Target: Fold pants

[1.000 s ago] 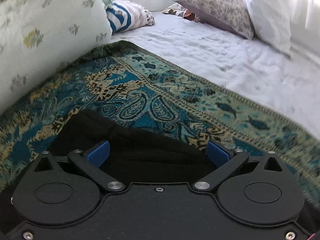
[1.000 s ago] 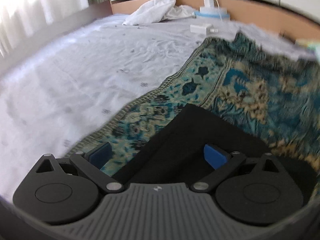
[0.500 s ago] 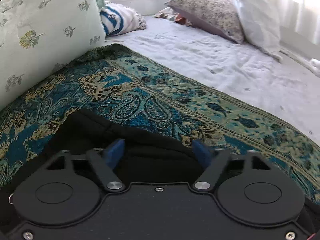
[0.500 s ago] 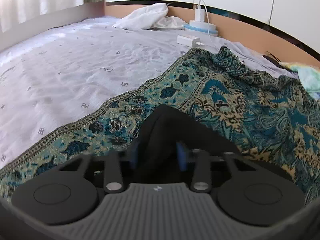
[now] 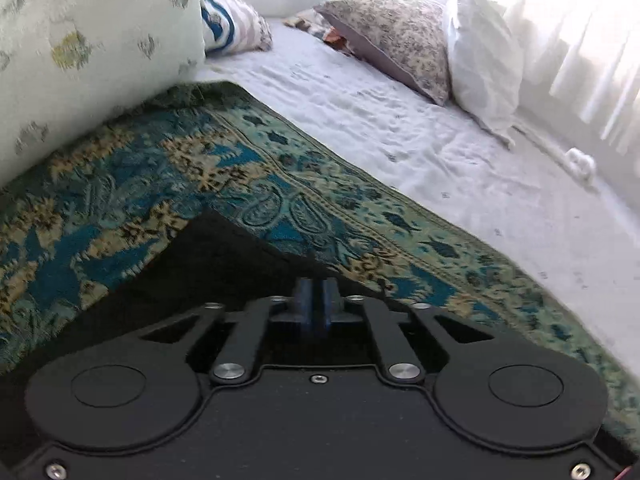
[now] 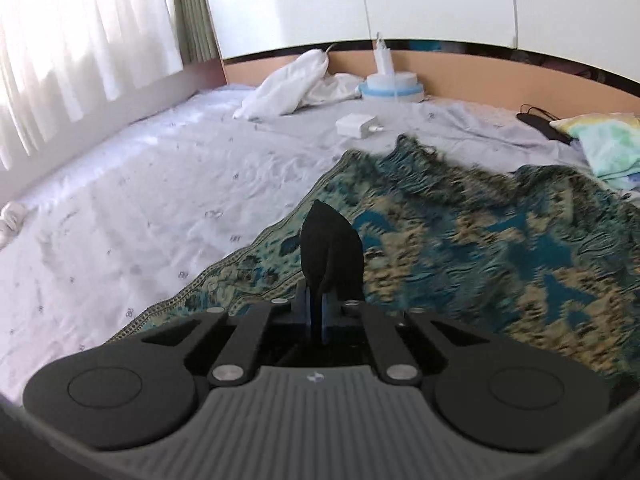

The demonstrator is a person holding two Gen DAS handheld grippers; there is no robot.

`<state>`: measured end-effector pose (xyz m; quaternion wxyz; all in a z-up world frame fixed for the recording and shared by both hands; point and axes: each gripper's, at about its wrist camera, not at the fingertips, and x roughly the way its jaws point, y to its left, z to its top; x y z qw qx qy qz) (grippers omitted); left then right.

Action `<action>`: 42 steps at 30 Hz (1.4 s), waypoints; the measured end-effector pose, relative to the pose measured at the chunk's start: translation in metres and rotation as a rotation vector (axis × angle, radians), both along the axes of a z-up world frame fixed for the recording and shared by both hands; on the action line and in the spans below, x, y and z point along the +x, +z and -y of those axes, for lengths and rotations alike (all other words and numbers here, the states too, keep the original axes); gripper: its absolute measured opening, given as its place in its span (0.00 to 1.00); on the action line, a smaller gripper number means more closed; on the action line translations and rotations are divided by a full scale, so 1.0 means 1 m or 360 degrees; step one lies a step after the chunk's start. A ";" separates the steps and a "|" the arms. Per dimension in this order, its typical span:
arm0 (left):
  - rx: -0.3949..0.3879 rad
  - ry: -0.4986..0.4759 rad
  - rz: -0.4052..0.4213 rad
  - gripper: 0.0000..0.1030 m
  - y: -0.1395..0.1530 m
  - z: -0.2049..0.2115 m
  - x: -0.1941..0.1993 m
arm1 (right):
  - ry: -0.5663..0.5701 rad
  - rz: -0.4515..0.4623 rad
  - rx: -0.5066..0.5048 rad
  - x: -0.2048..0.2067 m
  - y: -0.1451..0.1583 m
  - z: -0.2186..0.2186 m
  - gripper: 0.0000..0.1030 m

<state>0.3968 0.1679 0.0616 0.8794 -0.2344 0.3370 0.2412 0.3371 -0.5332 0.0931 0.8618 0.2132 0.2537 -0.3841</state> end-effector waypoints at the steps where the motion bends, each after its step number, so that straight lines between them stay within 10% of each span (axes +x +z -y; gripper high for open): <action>1: -0.0029 -0.0002 0.0005 0.44 0.001 -0.001 0.001 | 0.0009 0.0012 -0.0002 -0.009 0.003 0.001 0.07; 4: -0.0021 0.0006 -0.0028 0.92 0.003 0.004 0.011 | 0.0031 0.0010 -0.0008 -0.028 0.004 0.002 0.08; 21: 0.0278 0.0385 -0.0398 1.00 -0.042 0.047 0.076 | 0.0183 -0.0099 -0.0134 -0.085 -0.018 -0.010 0.08; 23: 0.0289 0.0330 -0.0338 0.68 -0.038 0.047 0.074 | 0.0191 -0.0110 -0.0140 -0.087 -0.020 -0.011 0.08; 24: 0.0320 0.0260 -0.0272 0.21 -0.033 0.048 0.071 | 0.0191 -0.0110 -0.0139 -0.089 -0.021 -0.011 0.08; 25: 0.0338 0.0213 -0.0253 0.02 -0.029 0.050 0.067 | 0.0191 -0.0106 -0.0135 -0.091 -0.021 -0.010 0.08; 42: 0.0086 -0.0075 0.0227 0.01 0.039 0.007 -0.140 | 0.0170 0.0112 -0.0026 -0.197 0.015 0.001 0.07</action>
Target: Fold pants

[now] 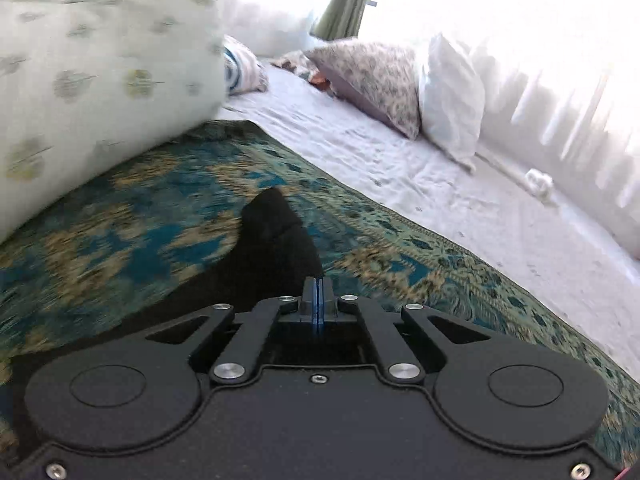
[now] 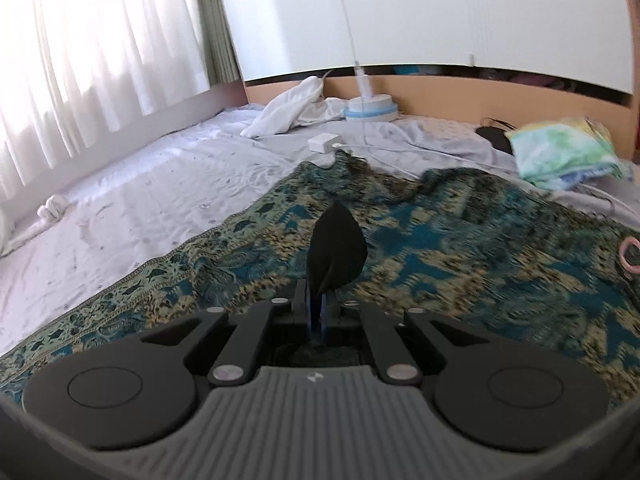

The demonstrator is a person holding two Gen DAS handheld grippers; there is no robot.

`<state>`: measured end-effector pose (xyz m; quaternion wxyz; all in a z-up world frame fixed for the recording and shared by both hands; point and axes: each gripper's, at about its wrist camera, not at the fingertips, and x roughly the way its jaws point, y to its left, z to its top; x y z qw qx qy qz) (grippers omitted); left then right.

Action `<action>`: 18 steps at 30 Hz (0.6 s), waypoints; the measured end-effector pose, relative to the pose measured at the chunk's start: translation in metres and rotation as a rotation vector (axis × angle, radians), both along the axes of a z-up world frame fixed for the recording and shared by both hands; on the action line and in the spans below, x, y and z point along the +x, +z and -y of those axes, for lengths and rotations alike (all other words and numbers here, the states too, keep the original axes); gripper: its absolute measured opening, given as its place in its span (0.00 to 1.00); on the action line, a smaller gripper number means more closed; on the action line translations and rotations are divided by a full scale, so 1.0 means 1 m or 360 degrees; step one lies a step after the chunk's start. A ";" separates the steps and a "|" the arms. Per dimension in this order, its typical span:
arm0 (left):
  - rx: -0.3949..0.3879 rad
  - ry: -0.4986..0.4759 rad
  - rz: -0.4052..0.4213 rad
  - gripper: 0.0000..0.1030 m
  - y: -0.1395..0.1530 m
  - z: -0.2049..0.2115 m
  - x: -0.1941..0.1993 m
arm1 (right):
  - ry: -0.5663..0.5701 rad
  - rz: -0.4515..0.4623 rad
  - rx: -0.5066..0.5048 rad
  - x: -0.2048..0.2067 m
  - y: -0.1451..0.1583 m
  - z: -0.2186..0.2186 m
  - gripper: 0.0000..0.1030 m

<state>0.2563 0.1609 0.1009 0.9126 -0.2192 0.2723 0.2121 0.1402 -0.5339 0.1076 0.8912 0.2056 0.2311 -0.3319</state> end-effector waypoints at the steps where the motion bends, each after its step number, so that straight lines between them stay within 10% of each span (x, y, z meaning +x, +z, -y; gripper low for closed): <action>1: -0.0024 0.0003 0.0014 0.01 -0.001 -0.004 -0.018 | -0.0003 -0.0002 0.0014 -0.011 -0.003 0.001 0.07; 18: 0.0088 -0.0022 0.0018 0.01 -0.025 0.002 -0.192 | -0.0125 -0.0101 0.0130 -0.147 -0.061 0.012 0.07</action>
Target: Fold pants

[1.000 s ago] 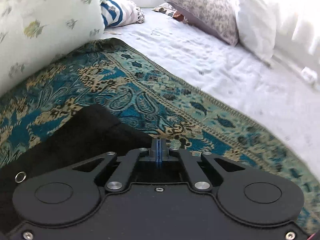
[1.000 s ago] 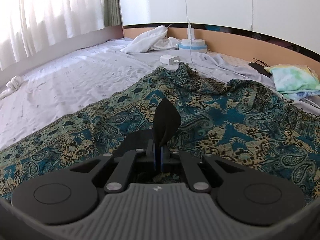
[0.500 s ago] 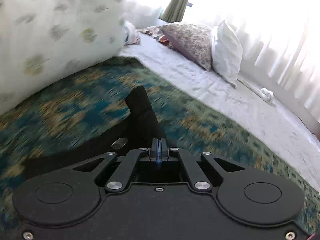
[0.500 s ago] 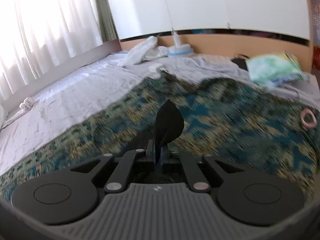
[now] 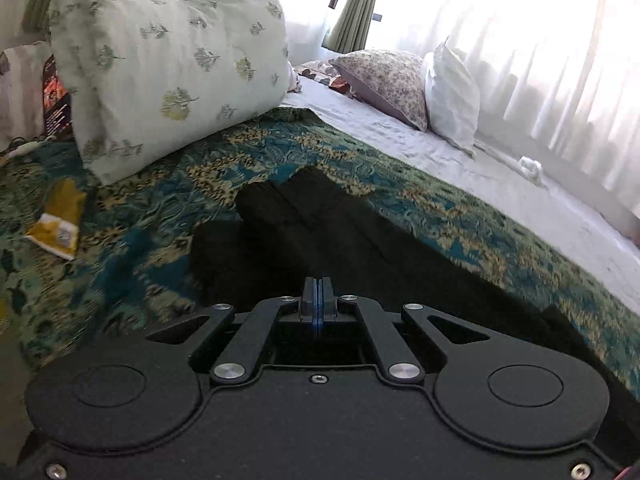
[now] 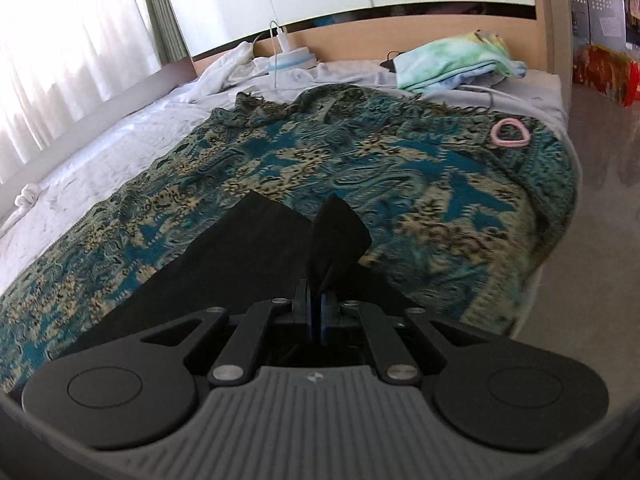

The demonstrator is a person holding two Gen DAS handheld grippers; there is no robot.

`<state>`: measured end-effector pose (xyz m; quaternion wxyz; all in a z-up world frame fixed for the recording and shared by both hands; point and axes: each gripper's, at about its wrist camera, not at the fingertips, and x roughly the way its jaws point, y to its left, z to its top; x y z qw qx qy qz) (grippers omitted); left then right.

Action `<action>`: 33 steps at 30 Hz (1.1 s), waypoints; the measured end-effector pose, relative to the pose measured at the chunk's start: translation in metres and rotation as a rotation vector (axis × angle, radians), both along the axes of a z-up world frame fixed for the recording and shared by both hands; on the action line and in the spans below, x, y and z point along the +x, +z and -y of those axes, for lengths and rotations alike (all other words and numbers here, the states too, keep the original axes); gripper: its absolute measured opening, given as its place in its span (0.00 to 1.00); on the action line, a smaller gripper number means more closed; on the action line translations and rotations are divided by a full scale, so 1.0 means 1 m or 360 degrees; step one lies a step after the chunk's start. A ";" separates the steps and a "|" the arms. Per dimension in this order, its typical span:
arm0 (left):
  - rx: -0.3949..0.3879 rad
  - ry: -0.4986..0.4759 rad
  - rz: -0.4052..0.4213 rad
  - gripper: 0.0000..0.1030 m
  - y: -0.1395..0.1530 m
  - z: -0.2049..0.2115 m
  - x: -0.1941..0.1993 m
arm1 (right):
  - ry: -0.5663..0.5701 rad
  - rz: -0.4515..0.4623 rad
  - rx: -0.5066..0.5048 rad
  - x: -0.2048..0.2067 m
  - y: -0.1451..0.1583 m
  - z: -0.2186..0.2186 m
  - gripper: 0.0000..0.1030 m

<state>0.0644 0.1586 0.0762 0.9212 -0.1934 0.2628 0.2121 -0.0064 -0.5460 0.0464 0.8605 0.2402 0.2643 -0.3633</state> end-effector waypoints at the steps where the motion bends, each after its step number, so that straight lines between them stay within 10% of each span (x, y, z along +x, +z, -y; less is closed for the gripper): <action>1: 0.0006 0.0003 -0.0012 0.01 -0.002 0.001 -0.004 | 0.0004 -0.0010 -0.0014 -0.003 -0.001 -0.001 0.07; 33: 0.0120 0.0044 -0.0272 0.01 -0.034 -0.009 -0.016 | -0.0083 0.0213 -0.0209 -0.076 -0.026 -0.004 0.23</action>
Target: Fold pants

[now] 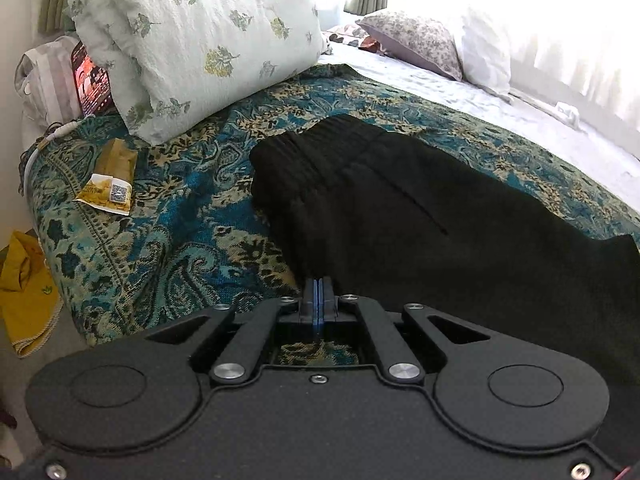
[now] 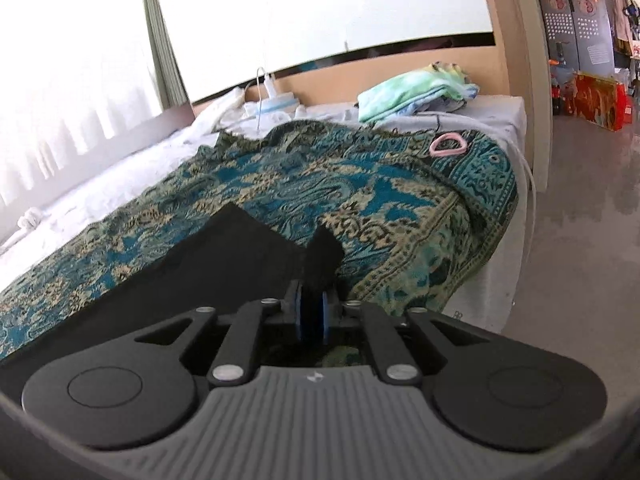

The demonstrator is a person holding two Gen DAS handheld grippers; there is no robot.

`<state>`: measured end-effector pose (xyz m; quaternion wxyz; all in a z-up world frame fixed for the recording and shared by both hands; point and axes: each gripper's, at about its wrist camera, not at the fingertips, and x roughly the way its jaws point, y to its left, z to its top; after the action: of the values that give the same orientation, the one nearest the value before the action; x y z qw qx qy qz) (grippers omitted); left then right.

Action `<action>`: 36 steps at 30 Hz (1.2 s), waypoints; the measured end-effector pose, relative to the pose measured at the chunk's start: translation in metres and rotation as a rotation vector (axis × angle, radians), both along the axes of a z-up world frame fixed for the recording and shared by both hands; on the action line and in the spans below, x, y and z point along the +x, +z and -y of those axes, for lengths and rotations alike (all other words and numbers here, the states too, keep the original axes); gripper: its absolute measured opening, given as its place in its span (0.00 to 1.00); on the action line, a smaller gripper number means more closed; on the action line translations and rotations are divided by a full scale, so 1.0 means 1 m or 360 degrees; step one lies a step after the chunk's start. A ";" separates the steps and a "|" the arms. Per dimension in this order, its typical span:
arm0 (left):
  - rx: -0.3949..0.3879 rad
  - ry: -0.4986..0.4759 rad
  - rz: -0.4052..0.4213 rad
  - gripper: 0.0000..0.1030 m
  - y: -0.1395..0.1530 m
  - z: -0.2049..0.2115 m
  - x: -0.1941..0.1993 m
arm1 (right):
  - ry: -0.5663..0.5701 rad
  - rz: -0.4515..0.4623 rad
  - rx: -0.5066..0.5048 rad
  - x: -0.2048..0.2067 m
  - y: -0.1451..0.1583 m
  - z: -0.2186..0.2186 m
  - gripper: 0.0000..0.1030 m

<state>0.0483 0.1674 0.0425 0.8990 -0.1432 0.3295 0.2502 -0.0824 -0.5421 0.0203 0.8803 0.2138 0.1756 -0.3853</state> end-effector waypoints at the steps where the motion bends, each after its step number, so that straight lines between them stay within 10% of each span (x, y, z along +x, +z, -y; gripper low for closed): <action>1: 0.0007 -0.0001 -0.0004 0.01 0.000 0.000 0.000 | -0.0036 -0.0018 -0.0032 -0.001 0.000 0.001 0.29; 5: 0.0028 -0.0031 -0.0015 0.05 0.000 0.001 0.001 | -0.0169 -0.0070 -0.0097 -0.008 0.003 0.010 0.45; 9: 0.0031 -0.0017 0.0066 0.53 0.011 0.004 -0.005 | -0.0150 -0.0043 -0.0194 -0.011 0.015 0.002 0.59; 12: 0.0108 -0.0044 0.0170 0.56 0.026 0.015 -0.010 | -0.0020 -0.0049 -0.0295 0.004 0.028 -0.019 0.67; 17: 0.0183 -0.0355 0.0299 0.48 0.050 0.055 0.003 | 0.0362 -0.0071 -0.0323 0.054 0.040 -0.076 0.77; 20: 0.0125 -0.0646 0.0286 0.18 0.051 0.091 0.021 | 0.0607 -0.0107 -0.0308 0.089 0.036 -0.123 0.77; 25: 0.0011 -0.1082 0.0197 0.08 0.038 0.152 0.063 | 0.0943 -0.0096 -0.0281 0.128 0.022 -0.208 0.81; 36: 0.0012 -0.1058 0.0064 0.08 -0.008 0.197 0.174 | 0.1056 -0.0210 -0.0326 0.149 -0.008 -0.278 1.00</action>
<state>0.2219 -0.0295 0.0343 0.9384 -0.0294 0.3394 -0.0584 0.0667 -0.2640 0.0118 0.9612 0.0304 0.2525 -0.1067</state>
